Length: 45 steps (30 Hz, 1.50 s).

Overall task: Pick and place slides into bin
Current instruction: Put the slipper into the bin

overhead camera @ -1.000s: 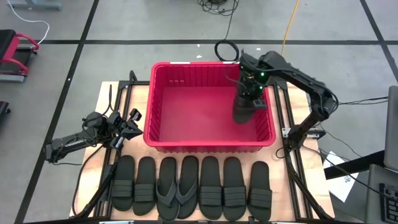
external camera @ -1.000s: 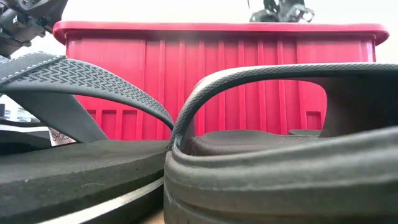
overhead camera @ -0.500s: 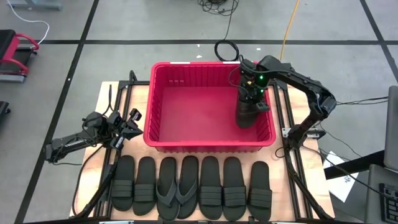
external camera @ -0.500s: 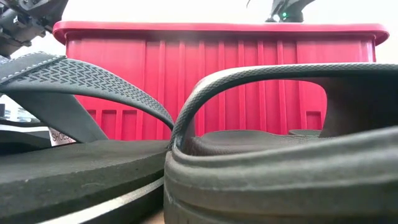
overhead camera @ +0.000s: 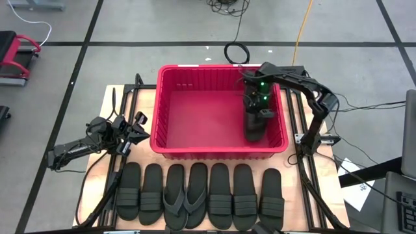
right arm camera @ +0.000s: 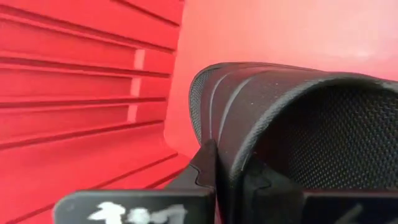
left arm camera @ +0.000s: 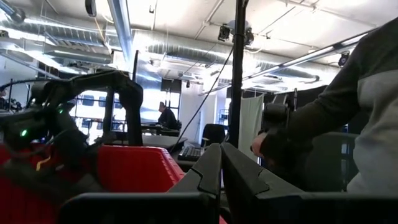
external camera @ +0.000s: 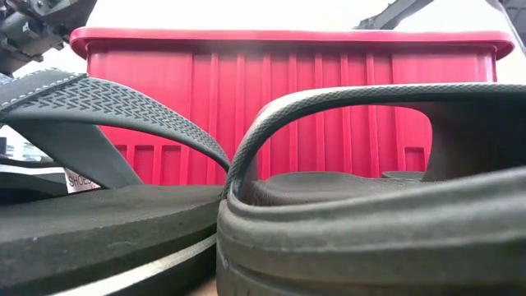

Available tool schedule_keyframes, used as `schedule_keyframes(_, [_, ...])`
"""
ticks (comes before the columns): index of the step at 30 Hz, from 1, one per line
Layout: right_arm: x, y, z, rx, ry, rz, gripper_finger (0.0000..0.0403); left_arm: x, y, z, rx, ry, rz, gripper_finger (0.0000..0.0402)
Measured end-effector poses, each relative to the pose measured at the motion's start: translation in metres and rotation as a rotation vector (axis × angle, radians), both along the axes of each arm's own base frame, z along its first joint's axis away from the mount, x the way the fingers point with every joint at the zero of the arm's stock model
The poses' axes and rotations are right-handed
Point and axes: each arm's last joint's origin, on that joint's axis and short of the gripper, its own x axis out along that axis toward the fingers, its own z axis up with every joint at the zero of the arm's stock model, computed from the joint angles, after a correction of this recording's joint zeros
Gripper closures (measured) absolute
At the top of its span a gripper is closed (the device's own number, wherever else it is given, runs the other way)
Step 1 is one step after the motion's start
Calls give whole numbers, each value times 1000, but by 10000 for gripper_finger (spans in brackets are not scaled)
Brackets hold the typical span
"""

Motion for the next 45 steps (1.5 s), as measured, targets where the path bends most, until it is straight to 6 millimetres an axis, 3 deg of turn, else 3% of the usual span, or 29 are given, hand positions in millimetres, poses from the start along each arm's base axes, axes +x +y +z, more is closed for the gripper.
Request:
schedule_keyframes(7, [5,-4,-37,77,93,-1,397,0,0,0,-31,10,-14,382])
schedule_keyframes(13, [9,-9,-53,105,120,-6,397,0,0,0,-46,15,-20,382])
schedule_keyframes(21, [8,-14,-56,89,144,-68,391,0,0,-1,-52,23,-23,382])
schedule_keyframes(27, [2,-22,-56,87,194,-170,339,1,0,-3,-72,51,-29,382])
schedule_keyframes(33, [-2,-20,-38,27,187,-214,255,2,1,-5,-93,79,-34,382])
schedule_keyframes(38, [-9,-14,-10,-61,139,-249,205,3,1,-6,-100,97,-34,382])
schedule_keyframes(42, [-20,-3,22,-121,79,-314,192,3,1,-7,-101,102,-34,382])
schedule_keyframes(45, [-34,17,62,-170,1,-374,195,3,1,-7,-102,103,-34,382])
